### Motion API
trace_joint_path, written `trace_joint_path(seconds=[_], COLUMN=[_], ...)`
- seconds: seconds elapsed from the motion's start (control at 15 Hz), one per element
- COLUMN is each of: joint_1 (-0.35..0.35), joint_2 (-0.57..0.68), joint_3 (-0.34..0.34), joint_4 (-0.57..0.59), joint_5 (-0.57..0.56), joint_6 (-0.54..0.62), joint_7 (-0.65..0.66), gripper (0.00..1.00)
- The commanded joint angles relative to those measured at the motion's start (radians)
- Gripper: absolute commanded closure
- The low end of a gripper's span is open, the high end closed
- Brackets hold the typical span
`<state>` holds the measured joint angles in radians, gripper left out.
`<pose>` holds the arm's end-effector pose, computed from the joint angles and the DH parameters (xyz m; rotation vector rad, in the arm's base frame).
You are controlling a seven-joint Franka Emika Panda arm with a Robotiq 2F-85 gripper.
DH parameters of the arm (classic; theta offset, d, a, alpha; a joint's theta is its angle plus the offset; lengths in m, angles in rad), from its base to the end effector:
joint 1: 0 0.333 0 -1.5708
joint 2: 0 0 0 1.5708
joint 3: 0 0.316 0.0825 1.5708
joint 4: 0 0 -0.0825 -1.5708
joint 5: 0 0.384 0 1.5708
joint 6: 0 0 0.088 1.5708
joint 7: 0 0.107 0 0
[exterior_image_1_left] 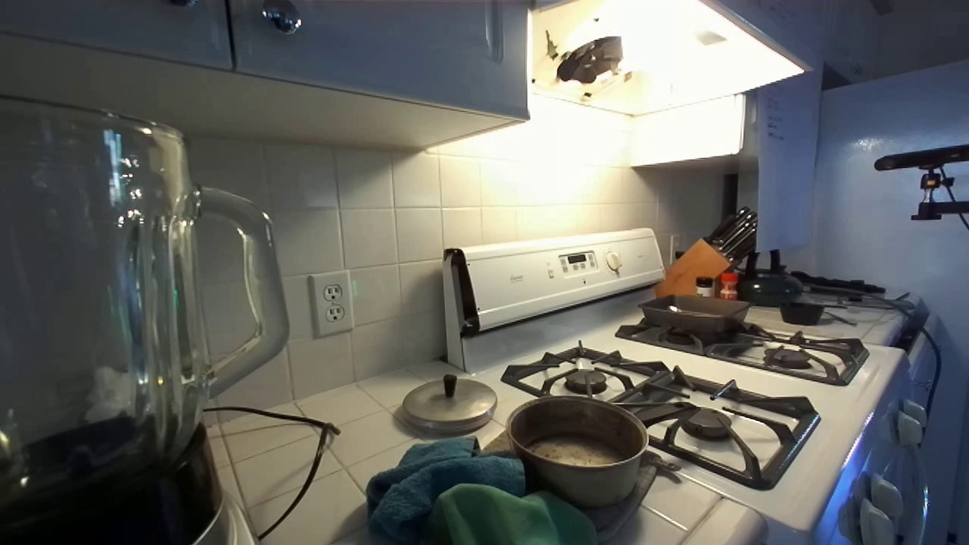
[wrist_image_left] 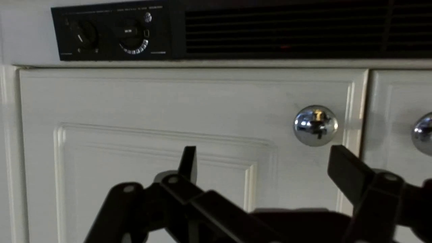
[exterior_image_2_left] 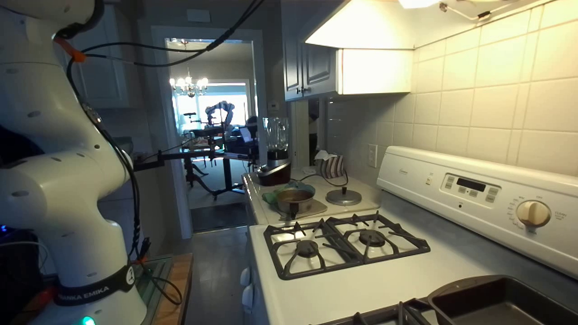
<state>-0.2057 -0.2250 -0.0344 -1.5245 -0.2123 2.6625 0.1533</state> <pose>0.4676 -0.1123 0.9052 2.2359 -0.3259 1.8162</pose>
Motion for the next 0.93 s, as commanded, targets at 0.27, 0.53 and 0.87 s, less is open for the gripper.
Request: trace_joint_path(seconds=[0.27,0.53,0.87], joint_1=[0.039,0.066,0.070], joint_2=[0.056,0.095,0.153], joint_3=[0.011,0.008,0.025], joint_4=[0.172,0.250,0.354], joint_5=[-0.010,-0.002,-0.022], joint_6=[-0.278,-0.363,-0.444], joint_7=[-0.001,-0.026,-0.030], gripper=[0.00,0.00,0.00])
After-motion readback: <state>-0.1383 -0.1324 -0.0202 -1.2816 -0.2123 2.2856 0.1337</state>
